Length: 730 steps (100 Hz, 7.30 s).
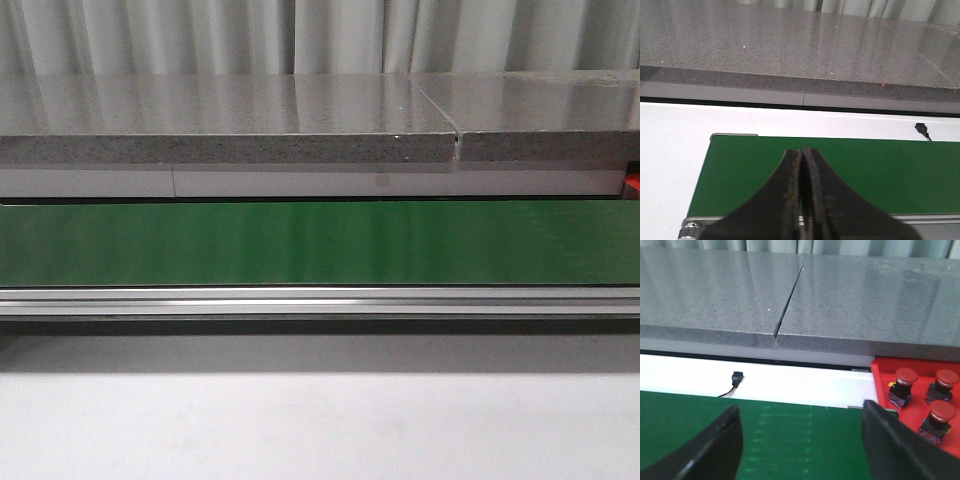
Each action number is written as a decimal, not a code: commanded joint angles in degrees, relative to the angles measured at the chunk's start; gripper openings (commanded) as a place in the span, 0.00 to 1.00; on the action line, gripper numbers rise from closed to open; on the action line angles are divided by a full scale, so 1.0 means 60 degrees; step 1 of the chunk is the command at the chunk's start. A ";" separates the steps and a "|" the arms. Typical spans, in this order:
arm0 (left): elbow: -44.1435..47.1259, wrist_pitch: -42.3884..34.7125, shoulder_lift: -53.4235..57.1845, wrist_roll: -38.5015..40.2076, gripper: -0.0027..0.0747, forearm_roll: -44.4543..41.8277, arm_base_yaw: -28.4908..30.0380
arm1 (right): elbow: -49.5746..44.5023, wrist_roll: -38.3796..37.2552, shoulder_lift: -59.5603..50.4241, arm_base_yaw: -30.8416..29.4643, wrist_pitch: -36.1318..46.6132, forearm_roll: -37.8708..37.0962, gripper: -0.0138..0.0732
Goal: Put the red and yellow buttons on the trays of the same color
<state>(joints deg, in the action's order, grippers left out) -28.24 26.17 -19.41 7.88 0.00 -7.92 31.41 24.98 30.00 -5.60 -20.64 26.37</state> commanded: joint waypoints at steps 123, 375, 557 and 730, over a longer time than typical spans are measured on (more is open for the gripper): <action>-0.0279 -0.0693 -0.0068 0.0021 0.01 0.0083 -0.0055 | -0.0320 0.0100 -0.1234 0.0010 0.0084 0.0112 0.08; -0.0279 -0.0693 -0.0086 0.0021 0.01 0.0083 -0.0055 | -0.5353 -0.3849 -0.5282 0.1941 0.3588 -0.4395 0.08; 0.2424 -0.3393 0.1655 0.0056 0.01 -0.0652 0.0015 | -0.5353 -0.3849 -0.5282 0.1941 0.3588 -0.4395 0.08; 0.5122 -0.5189 0.3584 0.0056 0.01 -0.0627 0.0015 | -0.5353 -0.3849 -0.5274 0.1941 0.3588 -0.4395 0.08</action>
<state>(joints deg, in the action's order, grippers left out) -0.14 -0.33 0.26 7.77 -4.14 -7.92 -1.50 1.88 -0.57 5.98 -3.81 0.58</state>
